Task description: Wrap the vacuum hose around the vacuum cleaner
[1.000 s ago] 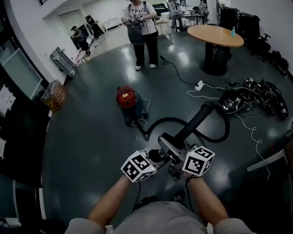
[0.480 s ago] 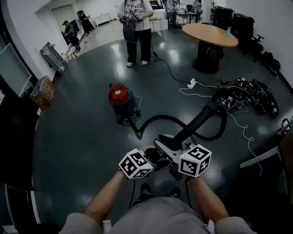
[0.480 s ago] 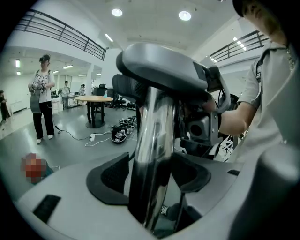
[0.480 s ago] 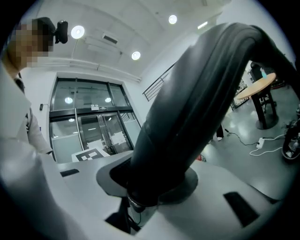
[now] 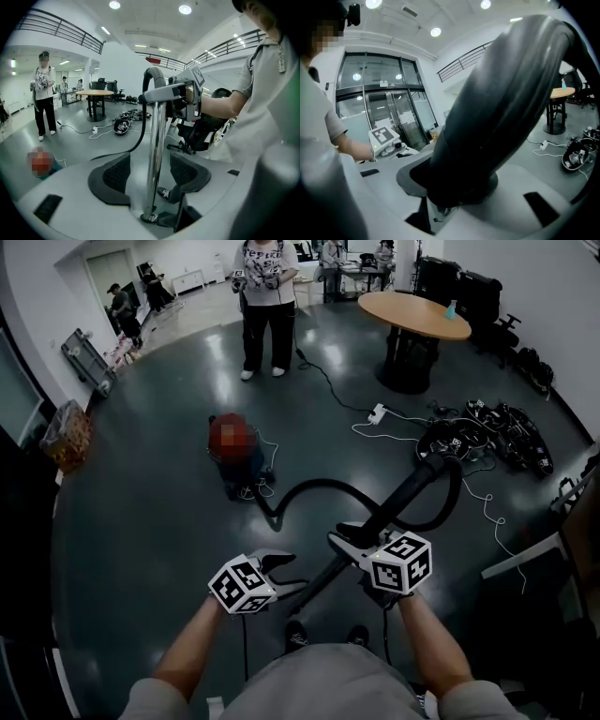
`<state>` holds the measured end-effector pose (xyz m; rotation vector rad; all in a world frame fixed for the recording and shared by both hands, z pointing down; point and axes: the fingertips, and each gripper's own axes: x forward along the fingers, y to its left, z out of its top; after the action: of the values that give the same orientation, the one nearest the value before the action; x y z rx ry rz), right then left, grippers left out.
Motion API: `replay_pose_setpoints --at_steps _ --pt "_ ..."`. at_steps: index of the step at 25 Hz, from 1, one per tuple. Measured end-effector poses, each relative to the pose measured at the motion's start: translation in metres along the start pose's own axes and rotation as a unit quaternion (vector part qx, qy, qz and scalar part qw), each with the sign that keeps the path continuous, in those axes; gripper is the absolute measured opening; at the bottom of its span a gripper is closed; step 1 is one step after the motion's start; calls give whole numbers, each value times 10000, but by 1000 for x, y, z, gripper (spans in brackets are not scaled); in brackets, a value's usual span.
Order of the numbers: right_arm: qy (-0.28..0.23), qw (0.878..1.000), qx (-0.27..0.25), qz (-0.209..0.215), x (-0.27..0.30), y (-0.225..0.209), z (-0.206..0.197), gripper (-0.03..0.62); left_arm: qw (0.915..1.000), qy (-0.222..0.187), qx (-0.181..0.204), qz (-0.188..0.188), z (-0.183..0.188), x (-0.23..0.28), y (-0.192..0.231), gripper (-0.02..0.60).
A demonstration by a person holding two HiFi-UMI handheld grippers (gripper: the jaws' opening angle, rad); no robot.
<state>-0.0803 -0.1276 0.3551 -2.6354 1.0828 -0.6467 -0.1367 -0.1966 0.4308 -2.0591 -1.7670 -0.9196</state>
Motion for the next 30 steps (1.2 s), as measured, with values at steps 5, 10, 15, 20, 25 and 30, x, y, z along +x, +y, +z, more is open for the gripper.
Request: replay_pose_setpoints --at_steps 5,10,15,20,25,30 --pt "1071 9929 -520 86 29 14 -40 118 9994 -245 234 47 3 -21 19 270" --pt "2116 9672 -1283 566 47 42 -77 118 9936 -462 1013 177 28 -42 30 270" --pt "2850 9352 -1814 1068 60 74 -105 118 9798 -673 1857 296 55 -68 33 270" --pt "3199 9143 -2088 1346 76 89 -117 118 9641 -700 2523 445 70 -92 36 270" --pt "3335 9003 -2138 1805 89 99 -121 118 9412 -430 3306 551 92 -101 28 270" --pt "3354 8827 -2363 2291 94 101 -127 118 9352 -214 3490 560 124 -84 24 270"
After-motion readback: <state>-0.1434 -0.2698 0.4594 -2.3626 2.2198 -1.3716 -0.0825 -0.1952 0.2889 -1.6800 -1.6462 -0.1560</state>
